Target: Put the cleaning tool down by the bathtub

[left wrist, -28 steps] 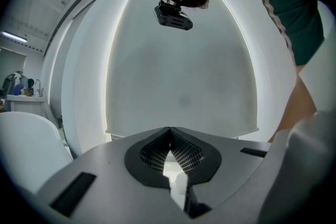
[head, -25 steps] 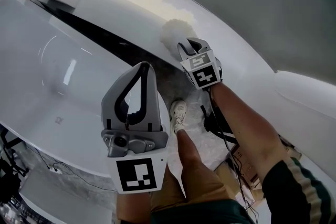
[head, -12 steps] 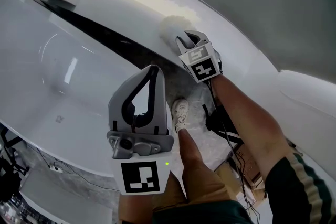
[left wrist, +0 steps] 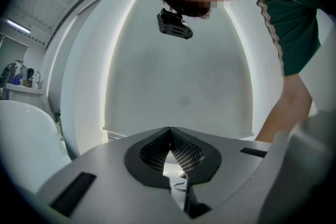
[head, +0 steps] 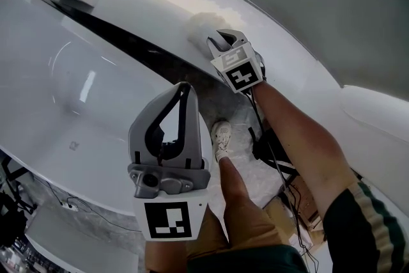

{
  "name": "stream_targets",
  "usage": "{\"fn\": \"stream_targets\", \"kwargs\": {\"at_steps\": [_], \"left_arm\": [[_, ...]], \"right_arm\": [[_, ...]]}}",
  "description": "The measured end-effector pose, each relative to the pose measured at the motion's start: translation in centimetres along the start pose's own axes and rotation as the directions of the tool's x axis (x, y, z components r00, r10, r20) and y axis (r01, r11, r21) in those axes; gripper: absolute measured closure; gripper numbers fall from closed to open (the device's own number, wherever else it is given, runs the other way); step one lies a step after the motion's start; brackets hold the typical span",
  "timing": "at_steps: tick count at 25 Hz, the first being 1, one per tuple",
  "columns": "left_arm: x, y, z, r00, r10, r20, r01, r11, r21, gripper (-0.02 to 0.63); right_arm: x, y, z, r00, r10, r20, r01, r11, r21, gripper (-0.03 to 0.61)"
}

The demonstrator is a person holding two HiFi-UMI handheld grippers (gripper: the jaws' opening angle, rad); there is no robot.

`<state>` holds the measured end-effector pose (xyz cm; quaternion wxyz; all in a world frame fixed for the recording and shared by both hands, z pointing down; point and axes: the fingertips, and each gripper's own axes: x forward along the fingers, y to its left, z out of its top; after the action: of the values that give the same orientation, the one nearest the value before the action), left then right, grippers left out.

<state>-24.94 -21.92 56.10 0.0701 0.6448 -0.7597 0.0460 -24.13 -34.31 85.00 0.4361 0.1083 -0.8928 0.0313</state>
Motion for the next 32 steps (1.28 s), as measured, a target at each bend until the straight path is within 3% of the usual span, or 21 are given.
{"fn": "stream_targets", "kwargs": {"at_steps": [14,15,17,18,32], "left_arm": [[-0.3,0.5,-0.8,1.0,0.005,-0.018,-0.005,1.0,-0.006,0.606],[-0.4,0.4,-0.9,1.0,0.006,-0.022,-0.007,1.0,-0.006,0.606],[-0.6,0.4,-0.9,1.0,0.008,-0.026,-0.008,1.0,-0.007,0.606],[-0.7,0.4,-1.0,1.0,0.008,-0.027,-0.008,1.0,-0.007,0.606],[-1.2,0.2,-1.6,0.998,0.005,-0.057,-0.006,1.0,-0.009,0.606]], "right_arm": [[-0.2,0.2,0.6,0.996,-0.001,0.084,0.004,1.0,-0.029,0.48],[-0.3,0.4,0.8,0.994,0.012,0.107,-0.009,1.0,-0.023,0.465],[-0.6,0.7,1.3,0.987,0.027,0.161,-0.024,1.0,-0.018,0.371],[-0.9,0.7,1.6,0.983,0.026,0.183,-0.023,1.0,-0.02,0.364],[-1.7,0.8,2.0,0.977,0.015,0.213,-0.008,0.999,-0.032,0.357]]}}
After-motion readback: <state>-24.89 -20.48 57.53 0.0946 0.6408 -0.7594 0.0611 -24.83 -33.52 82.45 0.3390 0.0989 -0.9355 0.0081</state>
